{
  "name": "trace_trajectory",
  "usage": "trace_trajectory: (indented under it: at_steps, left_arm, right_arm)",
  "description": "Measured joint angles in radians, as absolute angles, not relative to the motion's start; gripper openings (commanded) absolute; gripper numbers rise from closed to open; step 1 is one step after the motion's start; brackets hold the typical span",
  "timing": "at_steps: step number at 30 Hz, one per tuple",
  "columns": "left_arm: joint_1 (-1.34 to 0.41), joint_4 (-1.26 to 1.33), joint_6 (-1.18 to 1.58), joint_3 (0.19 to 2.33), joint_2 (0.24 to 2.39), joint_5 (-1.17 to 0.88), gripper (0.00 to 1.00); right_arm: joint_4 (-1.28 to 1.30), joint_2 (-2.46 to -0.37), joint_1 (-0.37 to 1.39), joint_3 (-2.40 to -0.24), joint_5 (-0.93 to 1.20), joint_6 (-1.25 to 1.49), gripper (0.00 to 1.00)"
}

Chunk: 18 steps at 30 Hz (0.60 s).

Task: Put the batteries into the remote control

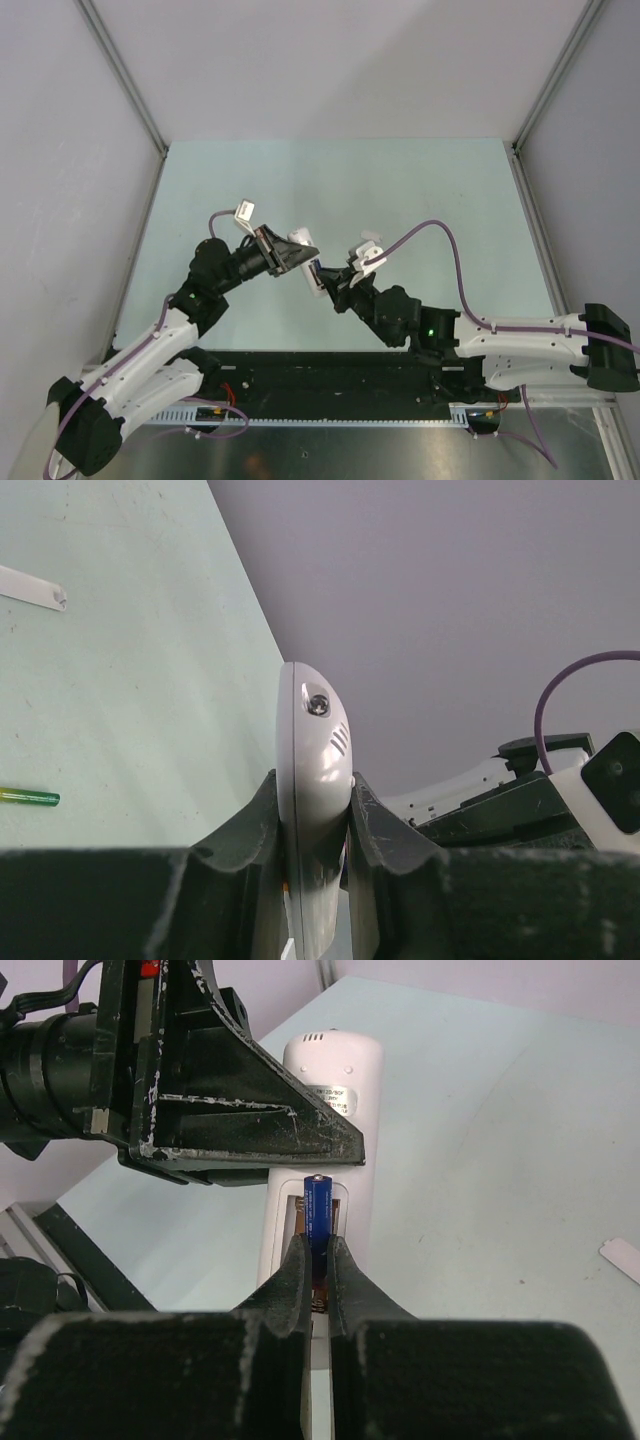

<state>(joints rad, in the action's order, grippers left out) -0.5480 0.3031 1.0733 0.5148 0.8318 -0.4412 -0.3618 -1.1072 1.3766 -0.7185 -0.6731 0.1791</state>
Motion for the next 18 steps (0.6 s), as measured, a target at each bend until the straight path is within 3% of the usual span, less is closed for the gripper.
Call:
trace_trajectory:
  at_steps: [18]
  left_arm:
    - [-0.548, 0.289, 1.073, 0.515, 0.831, -0.447, 0.0]
  right_arm:
    - [-0.363, -1.111, 1.357, -0.719, -0.642, 0.207, 0.0]
